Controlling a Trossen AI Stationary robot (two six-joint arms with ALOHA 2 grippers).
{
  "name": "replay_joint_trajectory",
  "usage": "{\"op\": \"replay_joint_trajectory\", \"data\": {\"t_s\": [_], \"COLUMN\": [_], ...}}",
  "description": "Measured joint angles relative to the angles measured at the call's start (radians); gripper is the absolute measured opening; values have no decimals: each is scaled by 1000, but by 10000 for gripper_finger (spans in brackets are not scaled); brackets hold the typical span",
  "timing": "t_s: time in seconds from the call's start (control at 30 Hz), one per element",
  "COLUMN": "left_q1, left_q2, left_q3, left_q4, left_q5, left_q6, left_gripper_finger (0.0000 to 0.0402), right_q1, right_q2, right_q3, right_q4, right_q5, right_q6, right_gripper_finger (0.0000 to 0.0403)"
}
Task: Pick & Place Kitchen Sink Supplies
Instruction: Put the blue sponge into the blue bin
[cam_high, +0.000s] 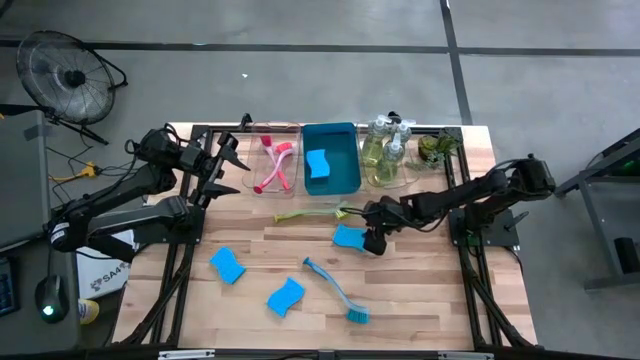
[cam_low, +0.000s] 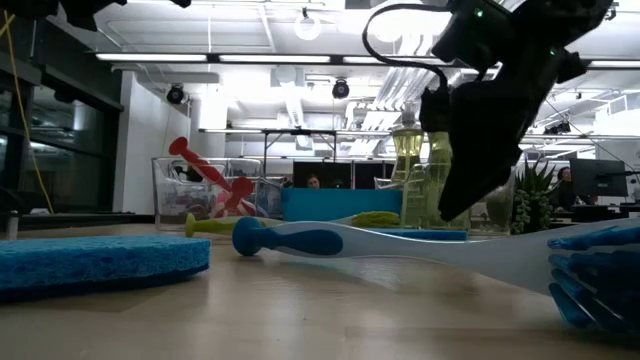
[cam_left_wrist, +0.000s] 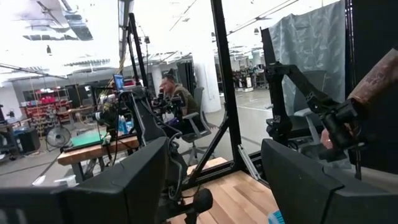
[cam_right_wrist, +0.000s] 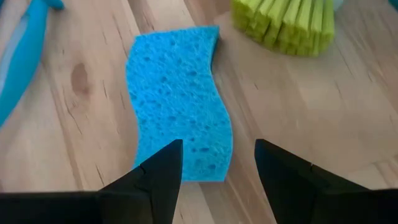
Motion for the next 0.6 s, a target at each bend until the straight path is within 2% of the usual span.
{"op": "replay_joint_trajectory", "data": {"t_s": [0.27,0.6], "left_q1": [0,0], "left_q2": [0,0], "left_q3": [0,0], "left_q4": [0,0], "left_q5": [0,0], "left_q6": [0,0], "left_gripper_finger": [254,254], "right_q1": [7,7], "right_q2": [9,89], "right_q3": [-21,-21], "right_q4": [49,85], "right_q5": [14,-10], "right_q6": [-5,28], "right_gripper_finger": [195,195]}}
